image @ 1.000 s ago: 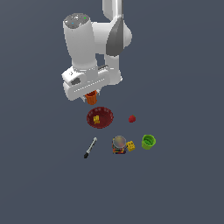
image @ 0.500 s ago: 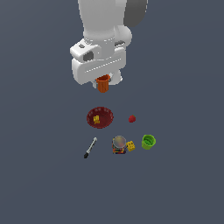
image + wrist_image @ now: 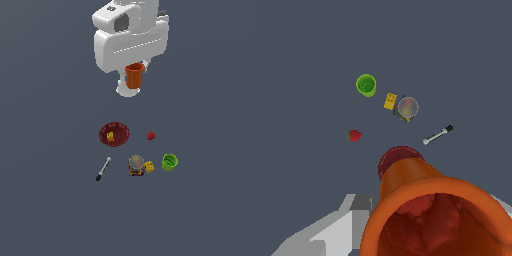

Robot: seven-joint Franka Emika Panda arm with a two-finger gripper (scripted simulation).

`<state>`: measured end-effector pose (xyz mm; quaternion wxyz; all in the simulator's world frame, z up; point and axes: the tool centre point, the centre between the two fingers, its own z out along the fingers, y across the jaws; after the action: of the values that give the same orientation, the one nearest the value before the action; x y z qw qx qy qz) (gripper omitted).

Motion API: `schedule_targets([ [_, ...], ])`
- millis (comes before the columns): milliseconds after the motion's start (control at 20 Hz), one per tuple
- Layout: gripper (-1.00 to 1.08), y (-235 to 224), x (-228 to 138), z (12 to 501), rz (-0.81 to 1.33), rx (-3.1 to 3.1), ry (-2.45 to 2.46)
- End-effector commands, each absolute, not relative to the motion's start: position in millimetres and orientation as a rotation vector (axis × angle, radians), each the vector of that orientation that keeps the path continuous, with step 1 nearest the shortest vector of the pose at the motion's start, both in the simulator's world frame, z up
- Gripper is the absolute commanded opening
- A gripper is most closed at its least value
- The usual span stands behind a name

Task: Pick up a designated object from a clutter of objects.

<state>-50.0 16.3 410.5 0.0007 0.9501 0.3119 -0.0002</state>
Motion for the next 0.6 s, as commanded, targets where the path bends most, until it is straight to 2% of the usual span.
schedule_targets([
  [0, -1.00, 25.0, -46.6, 424.9, -0.001, 2.985, 0.978],
  [550, -1.00, 41.3, -38.8, 450.8, 0.000, 2.985, 0.978],
])
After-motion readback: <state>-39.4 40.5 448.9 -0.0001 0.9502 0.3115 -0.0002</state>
